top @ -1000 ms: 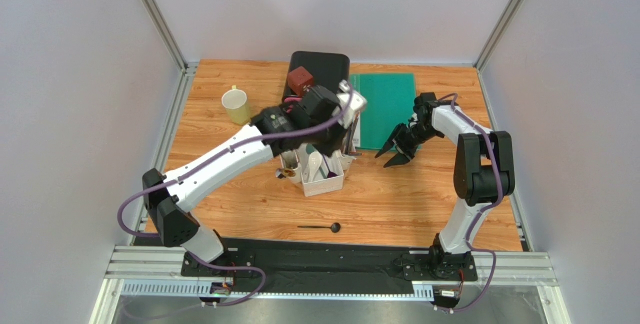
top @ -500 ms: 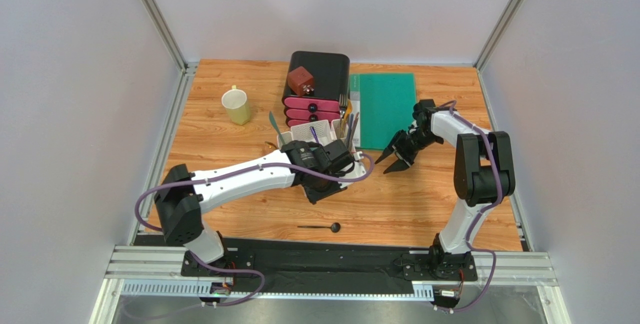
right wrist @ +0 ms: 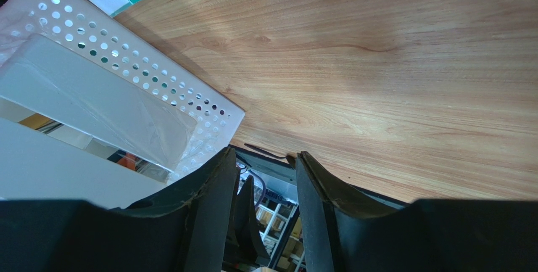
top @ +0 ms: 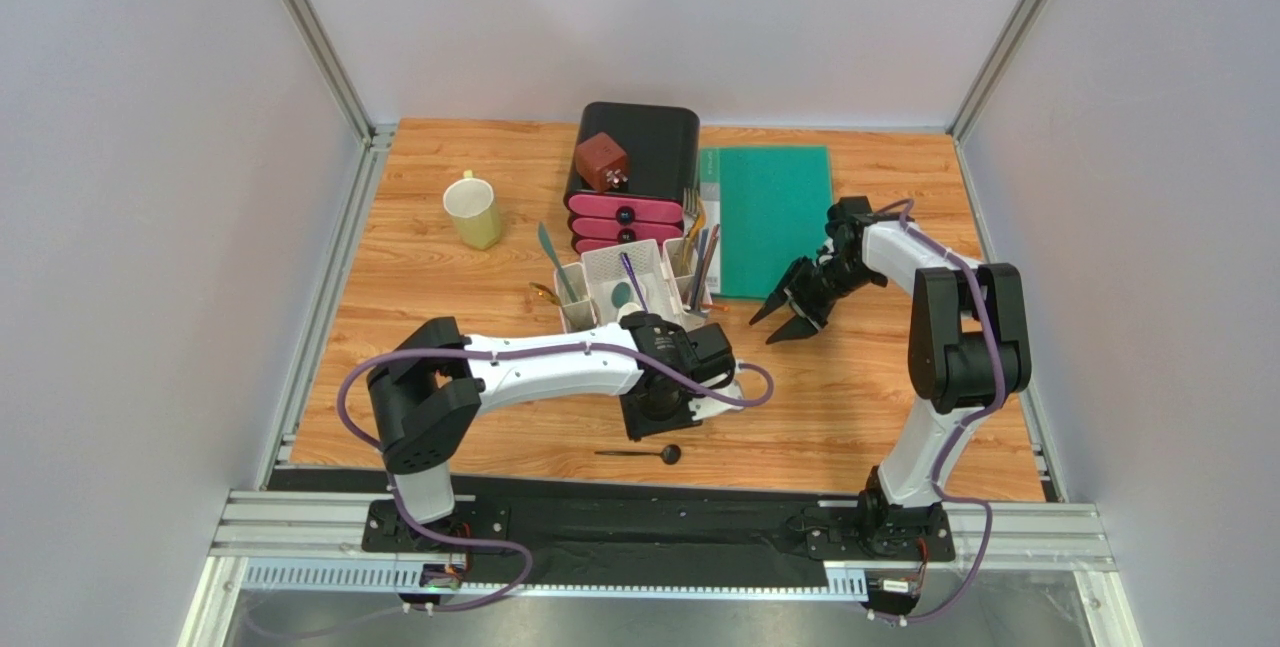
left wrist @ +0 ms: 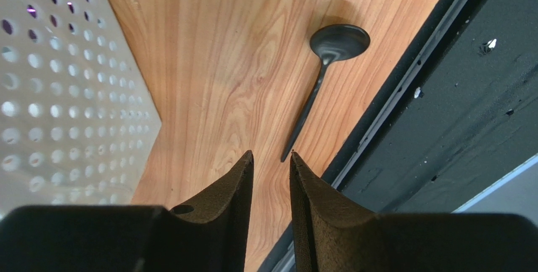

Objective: Sort the eating utensils into containers
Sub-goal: Pick up the spoon from the center of the board.

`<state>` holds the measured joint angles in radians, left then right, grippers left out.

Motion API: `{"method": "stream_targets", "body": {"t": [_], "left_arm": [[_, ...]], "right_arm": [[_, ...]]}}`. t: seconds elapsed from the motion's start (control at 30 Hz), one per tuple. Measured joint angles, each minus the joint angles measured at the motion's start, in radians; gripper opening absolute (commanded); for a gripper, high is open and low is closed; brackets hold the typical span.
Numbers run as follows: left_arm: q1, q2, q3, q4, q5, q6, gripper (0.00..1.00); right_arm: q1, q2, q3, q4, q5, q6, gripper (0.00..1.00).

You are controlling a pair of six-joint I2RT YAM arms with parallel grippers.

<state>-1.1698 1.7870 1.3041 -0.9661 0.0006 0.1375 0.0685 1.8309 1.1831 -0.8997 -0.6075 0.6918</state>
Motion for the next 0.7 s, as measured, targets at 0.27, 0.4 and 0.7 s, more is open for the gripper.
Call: {"method": "stream_targets", "body": {"t": [0.27, 0.4, 0.7], "left_arm": [[-0.015, 0.0, -0.05, -0.001, 0.033, -0.003, 0.34], [-0.028, 0.007, -0.058, 0.002, 0.056, -0.005, 0.34], [-0.043, 0.079, -0.059, 0.04, 0.081, -0.005, 0.35]], "right_arm": [[0.0, 0.0, 0.0, 0.001, -0.004, 0.0, 0.45], [0.0, 0.0, -0.002, 0.002, -0.005, -0.001, 0.45], [0.0, -0.015, -0.048, 0.019, -0.014, -0.008, 0.45]]}}
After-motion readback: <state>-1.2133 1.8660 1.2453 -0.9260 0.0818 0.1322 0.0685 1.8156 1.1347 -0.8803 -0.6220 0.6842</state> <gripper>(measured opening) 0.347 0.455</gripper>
